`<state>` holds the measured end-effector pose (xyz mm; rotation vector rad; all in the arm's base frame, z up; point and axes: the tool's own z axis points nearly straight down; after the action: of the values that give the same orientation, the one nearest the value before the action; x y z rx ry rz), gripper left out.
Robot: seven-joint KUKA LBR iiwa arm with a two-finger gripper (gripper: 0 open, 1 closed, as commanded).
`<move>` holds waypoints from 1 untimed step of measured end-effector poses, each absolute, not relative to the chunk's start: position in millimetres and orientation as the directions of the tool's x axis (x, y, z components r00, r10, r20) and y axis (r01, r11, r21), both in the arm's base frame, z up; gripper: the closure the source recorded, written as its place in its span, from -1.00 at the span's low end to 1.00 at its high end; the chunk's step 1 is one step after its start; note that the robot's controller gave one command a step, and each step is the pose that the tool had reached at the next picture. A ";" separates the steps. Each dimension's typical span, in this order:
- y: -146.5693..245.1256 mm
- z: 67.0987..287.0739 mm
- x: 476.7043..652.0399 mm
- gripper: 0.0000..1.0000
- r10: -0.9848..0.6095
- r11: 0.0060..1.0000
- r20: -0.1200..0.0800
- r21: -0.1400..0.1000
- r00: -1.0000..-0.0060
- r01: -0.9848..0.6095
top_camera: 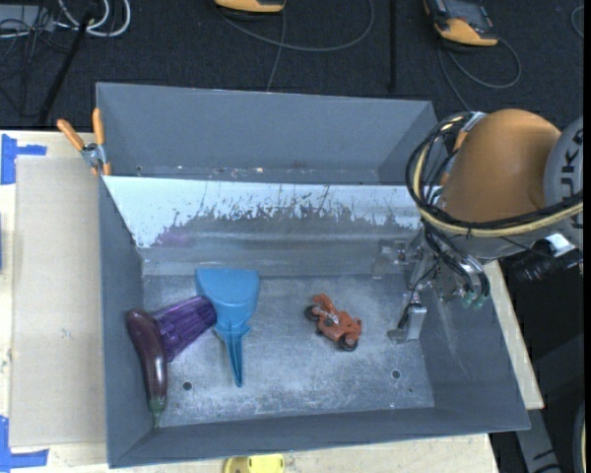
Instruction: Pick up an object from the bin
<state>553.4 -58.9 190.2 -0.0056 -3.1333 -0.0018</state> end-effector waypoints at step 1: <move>-58.7 194.7 555.0 -1.00 0.002 1.000 0.001 0.000 -1.000 0.002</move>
Offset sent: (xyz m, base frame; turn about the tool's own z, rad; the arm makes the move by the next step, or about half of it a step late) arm 0.0110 0.0366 -0.1202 0.0241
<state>555.0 -58.7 194.7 -0.0028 -3.1410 -0.0007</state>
